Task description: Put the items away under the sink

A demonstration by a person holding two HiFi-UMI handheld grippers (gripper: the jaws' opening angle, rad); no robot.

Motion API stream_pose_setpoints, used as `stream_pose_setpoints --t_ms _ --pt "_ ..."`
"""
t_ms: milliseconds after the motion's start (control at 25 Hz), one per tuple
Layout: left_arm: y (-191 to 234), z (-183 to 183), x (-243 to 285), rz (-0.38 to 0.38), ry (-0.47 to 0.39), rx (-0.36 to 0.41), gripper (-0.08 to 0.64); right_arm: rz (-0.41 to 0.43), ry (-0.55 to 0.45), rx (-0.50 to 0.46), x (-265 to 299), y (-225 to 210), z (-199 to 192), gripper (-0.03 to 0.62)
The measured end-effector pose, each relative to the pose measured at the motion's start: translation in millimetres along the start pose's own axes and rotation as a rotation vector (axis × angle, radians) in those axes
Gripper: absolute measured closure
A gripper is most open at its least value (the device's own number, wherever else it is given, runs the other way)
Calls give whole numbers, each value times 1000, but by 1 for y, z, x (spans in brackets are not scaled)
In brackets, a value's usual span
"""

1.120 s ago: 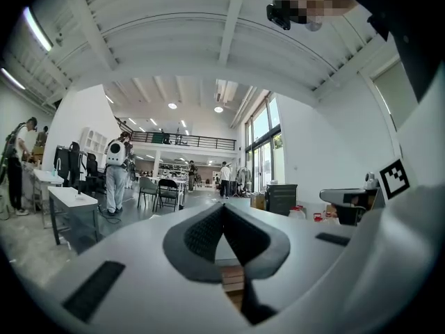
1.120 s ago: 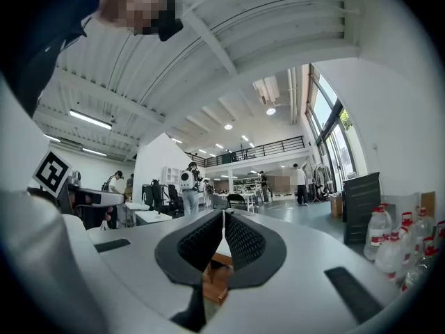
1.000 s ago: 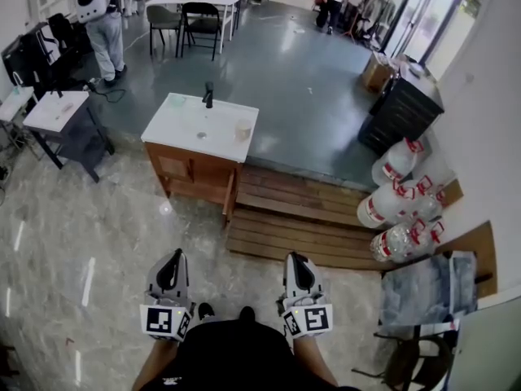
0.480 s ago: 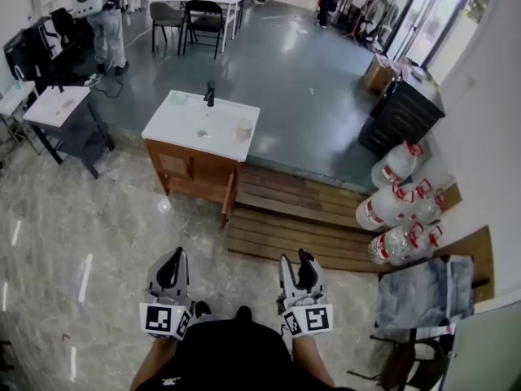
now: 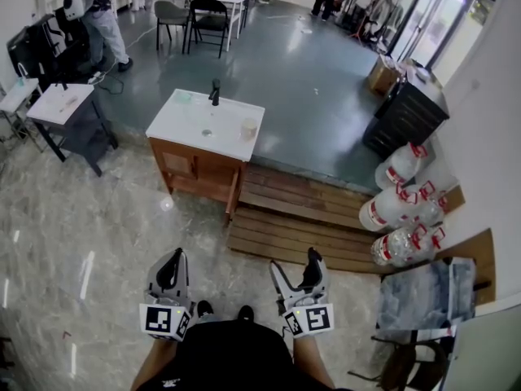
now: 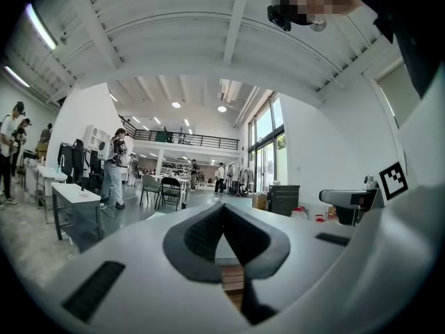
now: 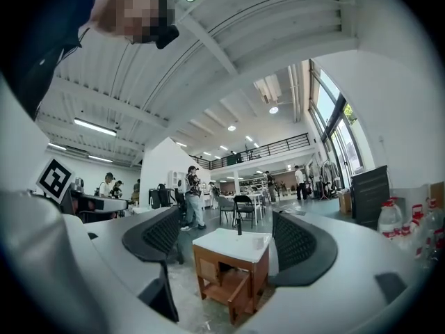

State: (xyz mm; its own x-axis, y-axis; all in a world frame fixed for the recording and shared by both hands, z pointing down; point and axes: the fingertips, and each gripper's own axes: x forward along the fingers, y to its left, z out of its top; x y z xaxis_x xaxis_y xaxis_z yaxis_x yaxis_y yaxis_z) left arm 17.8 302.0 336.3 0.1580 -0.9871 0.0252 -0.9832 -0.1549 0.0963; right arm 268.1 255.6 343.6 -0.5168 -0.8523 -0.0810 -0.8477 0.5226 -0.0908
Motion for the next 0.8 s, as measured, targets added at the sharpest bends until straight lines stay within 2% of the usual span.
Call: stream_pose_setpoints --t_ms 120,280,800 --pt "6 -2 -2 4 6 -5 553 -6 1 15 3 2 -2 138" --pt "13 -1 -4 3 9 -7 554 -11 -2 17 6 6 3 112" --pt "49 6 -9 -33 6 -3 554 -50 -30 -1 14 37 9 110"
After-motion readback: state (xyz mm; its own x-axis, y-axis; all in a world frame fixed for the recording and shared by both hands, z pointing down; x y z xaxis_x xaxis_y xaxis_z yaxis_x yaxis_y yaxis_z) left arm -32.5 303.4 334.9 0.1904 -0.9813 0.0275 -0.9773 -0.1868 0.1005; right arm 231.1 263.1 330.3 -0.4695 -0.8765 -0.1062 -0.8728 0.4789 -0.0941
